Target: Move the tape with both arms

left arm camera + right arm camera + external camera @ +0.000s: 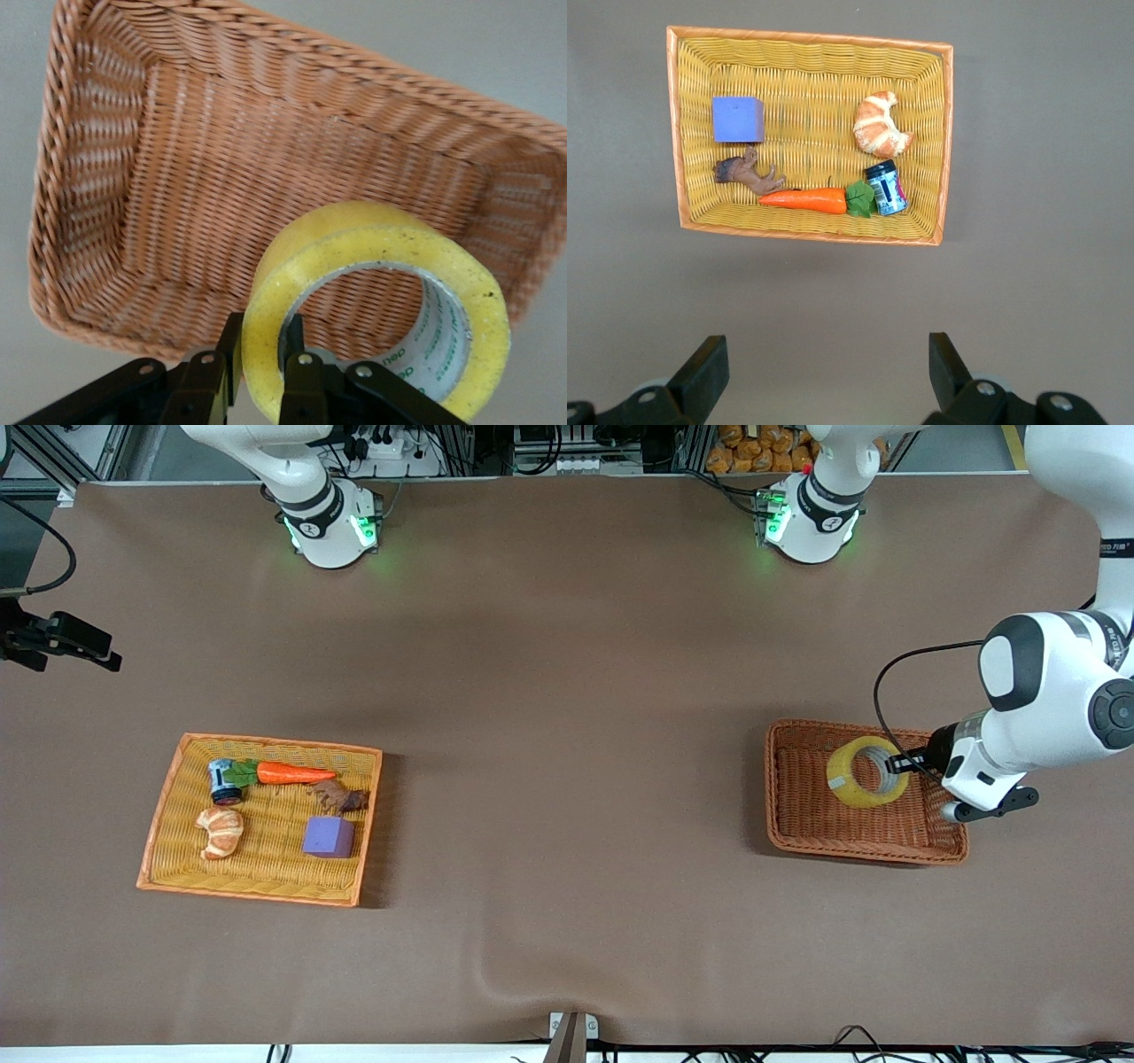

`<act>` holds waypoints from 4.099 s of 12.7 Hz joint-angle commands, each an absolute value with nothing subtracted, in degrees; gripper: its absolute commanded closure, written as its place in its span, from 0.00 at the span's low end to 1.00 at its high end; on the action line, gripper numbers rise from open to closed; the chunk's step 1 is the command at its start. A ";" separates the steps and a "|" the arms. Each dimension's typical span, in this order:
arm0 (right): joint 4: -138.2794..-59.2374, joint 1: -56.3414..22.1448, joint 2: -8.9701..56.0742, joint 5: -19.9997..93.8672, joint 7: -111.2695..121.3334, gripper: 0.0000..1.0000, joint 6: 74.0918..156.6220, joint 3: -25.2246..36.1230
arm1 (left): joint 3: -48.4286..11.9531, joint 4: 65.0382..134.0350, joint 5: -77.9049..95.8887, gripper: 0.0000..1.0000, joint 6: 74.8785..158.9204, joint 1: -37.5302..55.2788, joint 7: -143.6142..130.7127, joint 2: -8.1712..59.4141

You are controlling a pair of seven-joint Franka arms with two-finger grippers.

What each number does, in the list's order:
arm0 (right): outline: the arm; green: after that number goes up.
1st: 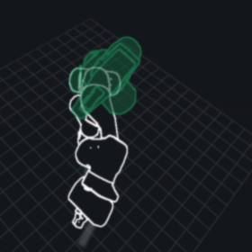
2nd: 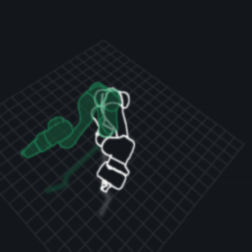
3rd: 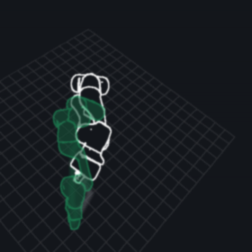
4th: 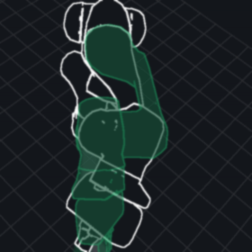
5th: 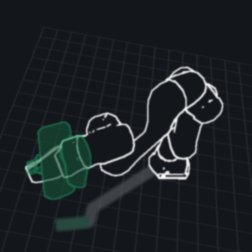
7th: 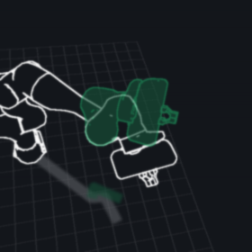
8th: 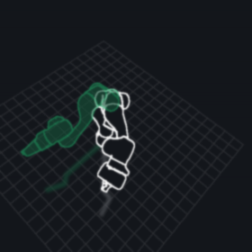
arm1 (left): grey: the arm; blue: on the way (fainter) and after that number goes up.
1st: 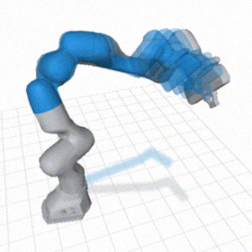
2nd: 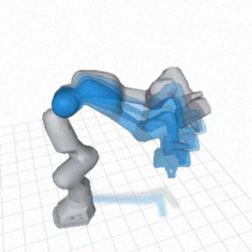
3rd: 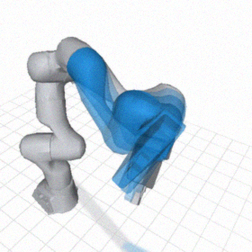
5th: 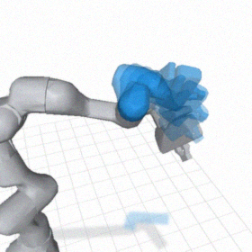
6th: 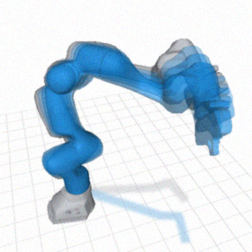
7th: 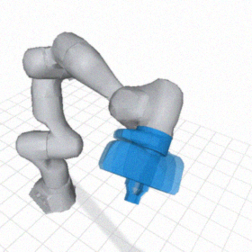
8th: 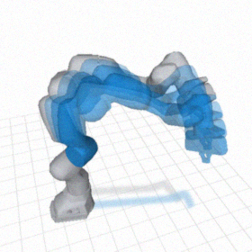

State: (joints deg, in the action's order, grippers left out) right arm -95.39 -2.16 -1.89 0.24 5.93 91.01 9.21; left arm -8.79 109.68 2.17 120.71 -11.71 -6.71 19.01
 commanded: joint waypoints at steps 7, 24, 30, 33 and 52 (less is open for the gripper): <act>-93.87 -2.72 -0.88 1.32 5.80 0.00 90.09 8.61 | -9.58 110.74 3.34 0.65 129.81 -15.38 2.37 26.10; -92.90 -3.08 -0.97 1.58 2.81 0.00 89.91 8.44 | -16.33 89.05 -3.23 0.00 99.24 -14.33 -5.28 8.71; -92.90 -3.52 -1.05 1.58 2.64 0.00 89.65 8.44 | -19.60 82.44 -6.60 0.00 89.92 -14.59 -4.92 7.56; -92.73 -3.52 -1.05 1.58 2.64 0.00 89.56 8.44 | -19.43 81.65 -5.80 0.00 88.42 -15.02 -4.83 5.80; -92.55 -3.52 -0.97 1.49 2.64 0.00 88.95 8.53 | -4.22 85.07 -0.19 0.00 80.33 -0.79 -4.13 -3.43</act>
